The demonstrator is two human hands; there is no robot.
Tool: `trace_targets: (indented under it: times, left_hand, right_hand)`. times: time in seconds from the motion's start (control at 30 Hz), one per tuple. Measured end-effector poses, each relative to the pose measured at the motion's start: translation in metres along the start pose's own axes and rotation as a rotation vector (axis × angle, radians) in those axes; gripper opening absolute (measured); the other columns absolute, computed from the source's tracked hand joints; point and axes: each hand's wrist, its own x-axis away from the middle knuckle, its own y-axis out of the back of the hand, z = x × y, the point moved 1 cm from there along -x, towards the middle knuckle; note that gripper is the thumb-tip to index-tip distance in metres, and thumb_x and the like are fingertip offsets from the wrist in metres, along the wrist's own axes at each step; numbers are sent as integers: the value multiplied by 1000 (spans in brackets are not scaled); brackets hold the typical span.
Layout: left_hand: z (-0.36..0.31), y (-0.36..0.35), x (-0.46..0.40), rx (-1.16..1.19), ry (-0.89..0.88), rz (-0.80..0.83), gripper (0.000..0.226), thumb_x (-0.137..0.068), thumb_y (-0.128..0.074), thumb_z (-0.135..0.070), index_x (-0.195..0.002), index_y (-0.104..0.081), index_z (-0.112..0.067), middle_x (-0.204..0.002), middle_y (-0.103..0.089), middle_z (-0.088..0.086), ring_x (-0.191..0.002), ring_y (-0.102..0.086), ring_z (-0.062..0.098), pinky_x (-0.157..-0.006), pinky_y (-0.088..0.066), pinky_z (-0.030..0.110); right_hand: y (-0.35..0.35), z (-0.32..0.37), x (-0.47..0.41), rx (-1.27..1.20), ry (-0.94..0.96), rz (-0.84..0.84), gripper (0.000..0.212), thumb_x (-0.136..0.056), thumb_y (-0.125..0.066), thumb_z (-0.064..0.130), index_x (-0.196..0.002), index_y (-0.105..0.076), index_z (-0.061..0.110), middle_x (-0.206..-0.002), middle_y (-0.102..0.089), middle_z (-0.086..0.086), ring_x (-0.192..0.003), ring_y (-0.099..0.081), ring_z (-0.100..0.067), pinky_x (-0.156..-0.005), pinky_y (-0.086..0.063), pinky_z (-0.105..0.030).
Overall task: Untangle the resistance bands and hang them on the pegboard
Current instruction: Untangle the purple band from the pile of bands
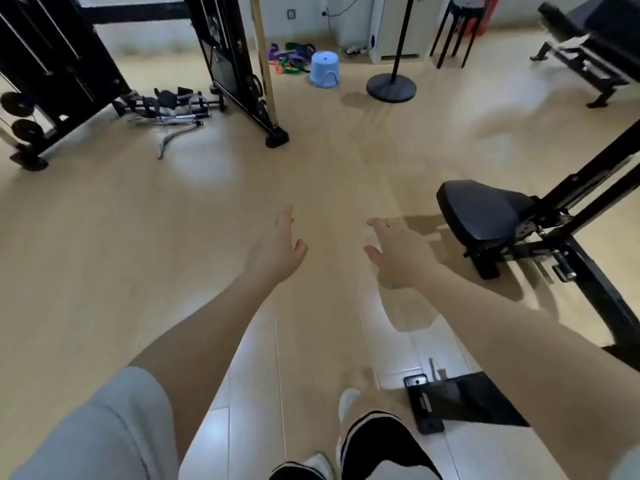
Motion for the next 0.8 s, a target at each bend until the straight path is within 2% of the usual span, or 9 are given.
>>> trace_targets:
  times: [0.1,0.17,0.3,0.4,0.5,0.57,0.63,0.8]
  left_hand:
    - [-5,-1,-45,-23,-47,14,63,-91,-48,-22,-147,-19,-16,-146,-39,1,-118,-52,26,-89,-44,35]
    - [-12,-5,-82,-50,-80,36,60,-92,-47,-24,-146,-21,-16,-146,-37,3,-123,-47,24,-88,-40,31]
    - [-24,-16,-168,-111,-182,42,58,-91,-47,-23,-145,-27,-12,-141,-41,8,-122,-45,26,-97,-41,38]
    - [-35,-18,-245,-150,-219,90,57,-91,-47,-22,-144,-29,-11,-136,-45,9,-115,-49,28,-94,-43,39]
    - [-41,-7,-320,-154,-199,131,55,-92,-47,-19,-144,-30,-10,-134,-45,9,-113,-50,25,-92,-44,35]
    - [-38,5,-368,-127,-157,112,53,-93,-47,-15,-143,-31,-7,-139,-42,11,-121,-45,24,-98,-37,30]
    - [-30,16,-414,-103,-87,86,52,-94,-46,-13,-142,-31,-4,-142,-39,11,-127,-40,24,-98,-29,23]
    - [10,31,-529,-173,31,109,53,-95,-43,-18,-145,-28,-9,-144,-36,8,-114,-51,27,-83,-36,25]
  right_hand:
    - [9,-16,-42,-13,-5,-64,49,-97,-44,33,-140,-32,13,-138,-44,-7,-126,-41,-24,-87,-41,-36]
    - [15,-28,-77,-33,-28,-51,49,-96,-44,36,-139,-33,14,-136,-45,-7,-125,-42,-25,-88,-42,-38]
    - [25,-61,-160,-33,-46,-50,50,-95,-45,39,-137,-36,14,-136,-45,-7,-125,-44,-25,-93,-43,-40]
    - [44,-87,-234,-41,-67,-43,50,-95,-46,39,-136,-37,12,-137,-44,-7,-125,-43,-25,-93,-41,-38]
    - [69,-108,-308,-57,-75,-38,50,-94,-47,40,-135,-39,11,-136,-45,-8,-126,-42,-25,-95,-40,-38]
    - [83,-117,-359,-103,-66,-44,50,-94,-48,39,-134,-41,10,-135,-46,-9,-126,-42,-25,-95,-40,-37]
    - [93,-120,-412,-152,-62,-32,48,-95,-48,37,-133,-42,8,-135,-46,-10,-126,-42,-26,-96,-38,-36]
    - [97,-118,-552,-169,10,36,47,-96,-47,32,-135,-41,8,-137,-45,-10,-123,-45,-27,-96,-40,-34]
